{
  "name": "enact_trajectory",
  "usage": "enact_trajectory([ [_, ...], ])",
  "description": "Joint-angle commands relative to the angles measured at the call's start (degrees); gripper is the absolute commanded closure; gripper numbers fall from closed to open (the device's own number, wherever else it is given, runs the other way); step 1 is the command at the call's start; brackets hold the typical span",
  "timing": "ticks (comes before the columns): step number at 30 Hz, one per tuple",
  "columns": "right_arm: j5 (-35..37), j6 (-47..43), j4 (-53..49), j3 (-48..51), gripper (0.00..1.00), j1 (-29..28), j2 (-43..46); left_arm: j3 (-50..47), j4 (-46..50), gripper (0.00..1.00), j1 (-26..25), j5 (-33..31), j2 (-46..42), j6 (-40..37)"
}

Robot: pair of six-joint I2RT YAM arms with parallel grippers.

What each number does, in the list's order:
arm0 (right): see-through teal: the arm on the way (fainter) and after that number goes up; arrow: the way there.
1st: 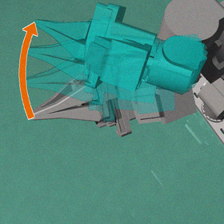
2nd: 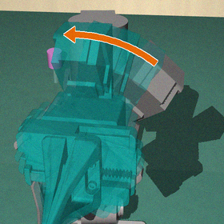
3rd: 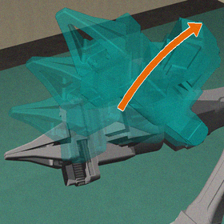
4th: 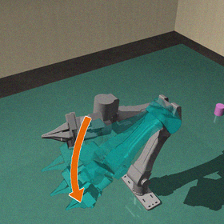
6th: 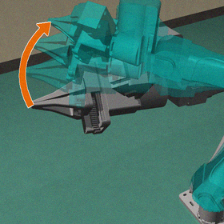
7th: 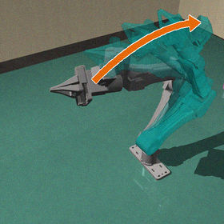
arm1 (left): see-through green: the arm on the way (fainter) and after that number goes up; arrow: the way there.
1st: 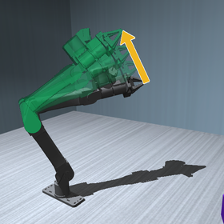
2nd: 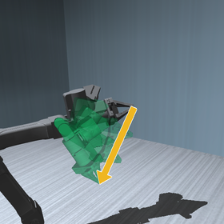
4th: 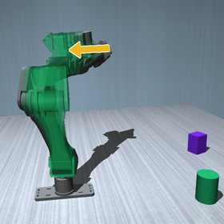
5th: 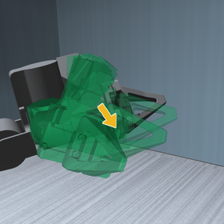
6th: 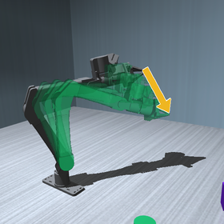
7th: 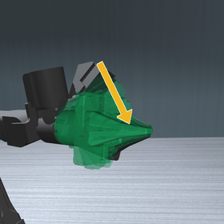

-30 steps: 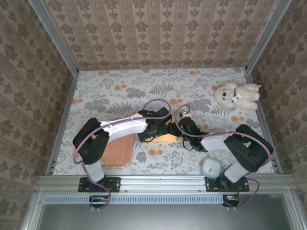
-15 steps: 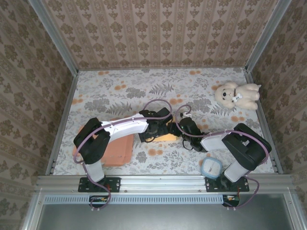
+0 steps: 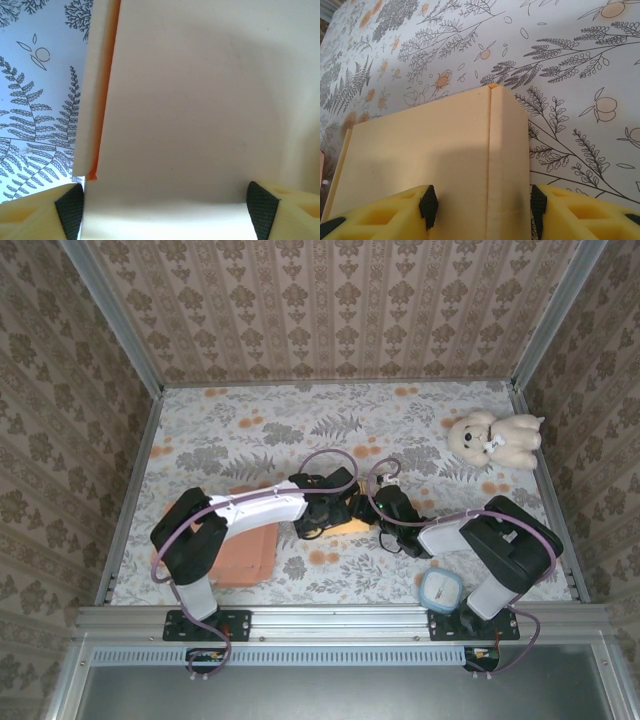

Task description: Fold the paper box

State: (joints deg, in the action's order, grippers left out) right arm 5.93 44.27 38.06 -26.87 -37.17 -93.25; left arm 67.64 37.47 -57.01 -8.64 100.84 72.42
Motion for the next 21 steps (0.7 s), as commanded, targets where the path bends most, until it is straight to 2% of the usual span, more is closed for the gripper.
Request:
enact_trajectory([
  [1, -3.3, 1.1, -1.6, 1.3, 0.45, -0.4, -2.2, -1.0, -6.1, 0.18, -1.1, 2.2, -1.8, 0.6],
  [10, -3.1, 1.7, -0.7, 1.5, 0.47, -0.3, -3.2, -3.0, -8.5, 0.22, -0.4, 3.6, -3.8, 1.4],
  [21, -3.1, 2.5, 0.2, 1.8, 0.48, -0.3, -3.7, -2.3, -9.6, 0.21, -0.6, 3.1, -5.7, 1.7],
])
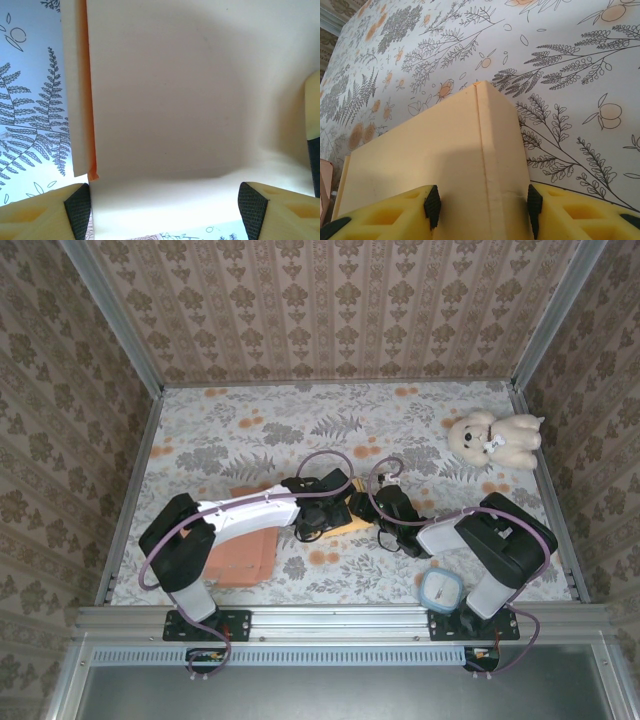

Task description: Fold the paper box

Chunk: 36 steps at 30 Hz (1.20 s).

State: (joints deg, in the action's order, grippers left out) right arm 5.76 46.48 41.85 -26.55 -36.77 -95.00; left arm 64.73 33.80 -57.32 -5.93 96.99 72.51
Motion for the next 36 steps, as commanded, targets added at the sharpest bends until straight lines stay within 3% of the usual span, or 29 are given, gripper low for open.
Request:
enact_trajectory([
  [1, -3.0, 0.3, -3.6, 1.5, 0.48, -0.7, -1.9, 0.4, -6.0, 0.21, -0.3, 0.3, -1.8, 1.7],
  [11, -2.8, 0.8, -2.7, 1.8, 0.47, -0.6, -3.0, 0.0, -6.2, 0.21, -0.5, 0.1, -1.2, 1.9],
  [14, -3.0, 0.8, -2.6, 1.8, 0.47, -0.5, -3.1, -0.4, -3.2, 0.18, -0.4, -2.8, -1.1, 1.6],
  [26, -3.1, 1.0, -3.0, 2.2, 0.47, -0.1, -2.1, -6.0, -6.0, 0.10, 1.0, -2.6, -2.4, 1.6],
  [36, -3.3, 1.7, -2.3, 2.3, 0.48, -0.1, -2.7, -5.9, -11.7, 0.17, 0.6, 1.3, -0.4, 4.4],
])
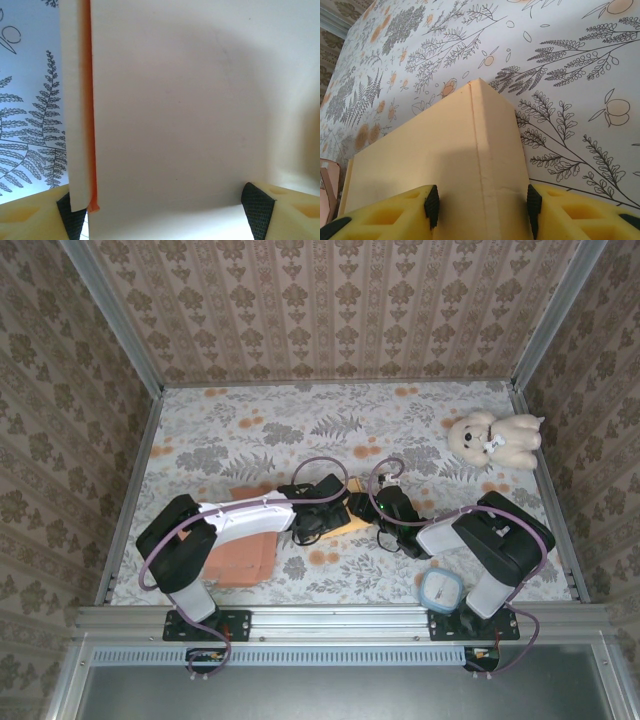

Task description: Fold the paper box

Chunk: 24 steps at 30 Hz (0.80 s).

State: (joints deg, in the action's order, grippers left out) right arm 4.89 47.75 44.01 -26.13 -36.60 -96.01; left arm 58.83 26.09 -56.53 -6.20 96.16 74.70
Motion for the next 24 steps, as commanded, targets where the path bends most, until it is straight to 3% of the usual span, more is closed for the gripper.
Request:
enact_trajectory([
  [1, -2.4, 0.5, -4.4, 1.9, 0.49, -0.3, -1.8, 0.2, -4.2, 0.17, -0.3, 1.7, 0.7, 2.4],
  [15, -2.3, 1.1, -1.6, 2.3, 0.50, -0.3, -4.5, 0.9, -1.8, 0.24, -1.0, -1.3, -0.5, 2.5],
  [24, -0.9, -1.6, -6.0, 3.0, 0.48, -0.4, 1.0, -2.2, -1.5, 0.26, 0.2, -1.4, -0.2, 3.1],
])
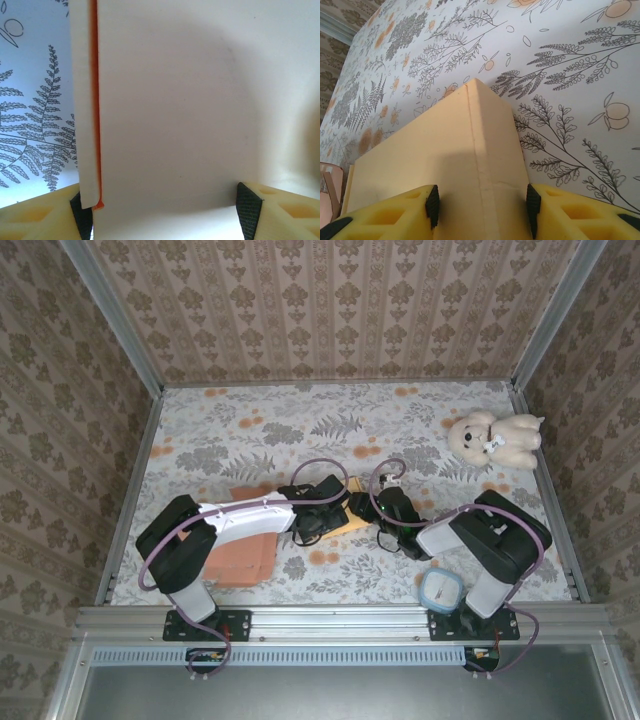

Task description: Fold the paper box

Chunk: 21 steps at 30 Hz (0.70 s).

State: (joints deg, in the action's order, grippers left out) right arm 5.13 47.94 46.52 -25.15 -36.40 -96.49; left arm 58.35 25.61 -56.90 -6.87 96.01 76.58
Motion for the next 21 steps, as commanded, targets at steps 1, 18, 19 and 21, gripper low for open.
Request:
enact_trajectory([
  [1, -1.1, -2.2, -9.3, 1.9, 0.48, -0.6, 2.2, -1.8, -1.1, 0.26, 0.6, -0.6, -0.2, 1.1],
  [18, 1.2, -11.7, -26.6, 1.8, 0.46, -1.2, 16.4, -2.4, 0.0, 0.27, 1.2, -1.5, -1.2, 0.3],
  [19, 1.1, -11.9, -27.1, 1.9, 0.46, -1.2, 18.4, -2.4, 0.0, 0.27, 1.2, -1.5, -1.3, 0.3],
  [21, 0.3, -12.5, -28.0, 2.1, 0.47, -1.3, 19.2, -2.4, 0.1, 0.27, 1.3, -1.5, -1.4, 0.2],
])
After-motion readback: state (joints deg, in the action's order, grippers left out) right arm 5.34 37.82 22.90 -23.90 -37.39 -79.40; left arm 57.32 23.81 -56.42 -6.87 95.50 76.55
